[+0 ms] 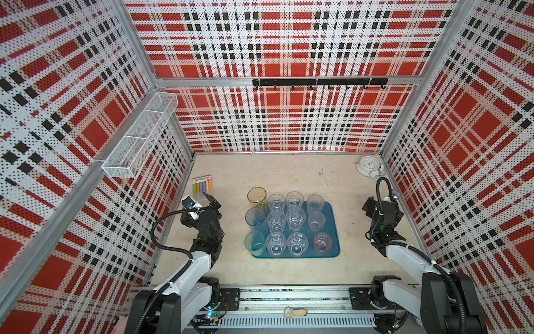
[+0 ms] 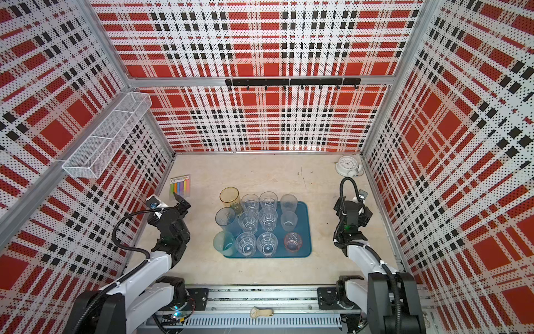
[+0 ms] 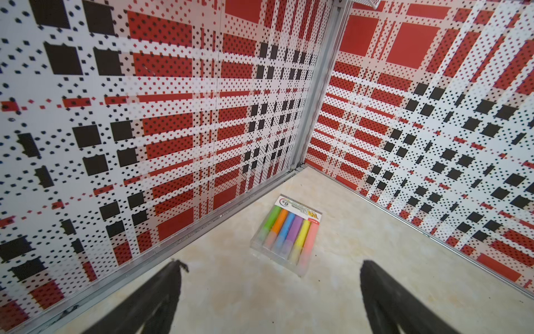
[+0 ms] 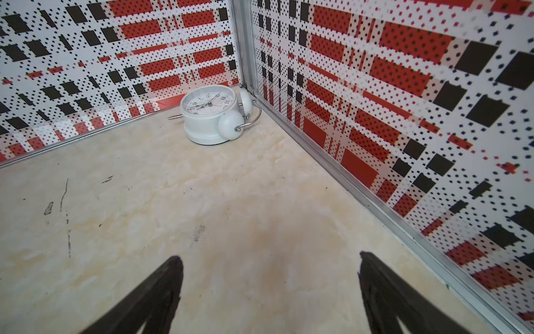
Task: Place the glasses into the tray
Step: Reset both arms
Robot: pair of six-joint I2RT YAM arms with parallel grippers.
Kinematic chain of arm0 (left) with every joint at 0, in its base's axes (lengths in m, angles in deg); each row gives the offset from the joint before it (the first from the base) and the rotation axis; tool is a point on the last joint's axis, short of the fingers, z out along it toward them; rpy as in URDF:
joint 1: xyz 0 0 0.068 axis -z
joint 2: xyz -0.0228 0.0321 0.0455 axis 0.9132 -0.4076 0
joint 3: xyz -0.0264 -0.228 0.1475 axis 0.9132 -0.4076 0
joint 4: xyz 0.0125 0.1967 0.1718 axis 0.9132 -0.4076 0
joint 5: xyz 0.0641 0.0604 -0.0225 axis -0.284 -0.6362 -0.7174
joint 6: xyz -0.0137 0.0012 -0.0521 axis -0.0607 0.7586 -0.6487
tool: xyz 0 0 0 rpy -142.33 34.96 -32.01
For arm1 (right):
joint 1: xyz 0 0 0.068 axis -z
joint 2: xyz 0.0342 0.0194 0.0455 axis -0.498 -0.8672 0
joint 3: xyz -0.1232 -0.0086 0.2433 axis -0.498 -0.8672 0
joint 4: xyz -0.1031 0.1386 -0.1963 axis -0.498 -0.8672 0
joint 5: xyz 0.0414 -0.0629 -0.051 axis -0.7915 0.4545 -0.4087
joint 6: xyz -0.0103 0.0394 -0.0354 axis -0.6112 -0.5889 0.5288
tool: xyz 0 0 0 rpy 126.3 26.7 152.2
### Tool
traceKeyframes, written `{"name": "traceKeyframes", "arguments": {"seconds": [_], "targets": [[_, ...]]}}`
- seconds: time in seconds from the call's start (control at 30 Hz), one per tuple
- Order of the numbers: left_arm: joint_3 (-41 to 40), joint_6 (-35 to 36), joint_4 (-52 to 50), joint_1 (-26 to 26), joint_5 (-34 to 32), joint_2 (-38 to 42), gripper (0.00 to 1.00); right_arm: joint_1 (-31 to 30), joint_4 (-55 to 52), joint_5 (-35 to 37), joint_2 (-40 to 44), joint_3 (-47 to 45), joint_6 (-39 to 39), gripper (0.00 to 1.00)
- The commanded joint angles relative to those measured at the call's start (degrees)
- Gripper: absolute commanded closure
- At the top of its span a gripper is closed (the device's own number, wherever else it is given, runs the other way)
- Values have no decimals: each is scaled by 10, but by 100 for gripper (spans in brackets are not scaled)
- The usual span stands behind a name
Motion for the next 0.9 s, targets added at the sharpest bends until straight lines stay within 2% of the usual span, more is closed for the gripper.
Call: {"name": "traceKeyframes", "arguments": {"seconds": [0.0, 0.23, 0.53, 0.67, 0.87], "targets": [[-27, 0, 62, -6, -12, -5, 2, 2, 83, 1, -13, -10, 16, 3], [-59, -16, 172, -12, -10, -66, 2, 2, 209, -22, -76, -45, 11, 4], [-80, 9, 314, -15, 22, -157, 2, 2, 298, -28, -109, -60, 41, 3], [-81, 22, 322, -18, 10, -160, 2, 2, 339, -38, -133, -59, 53, 3], [-90, 39, 383, -34, 32, -190, 2, 2, 449, -64, -194, -76, 69, 3]]}}
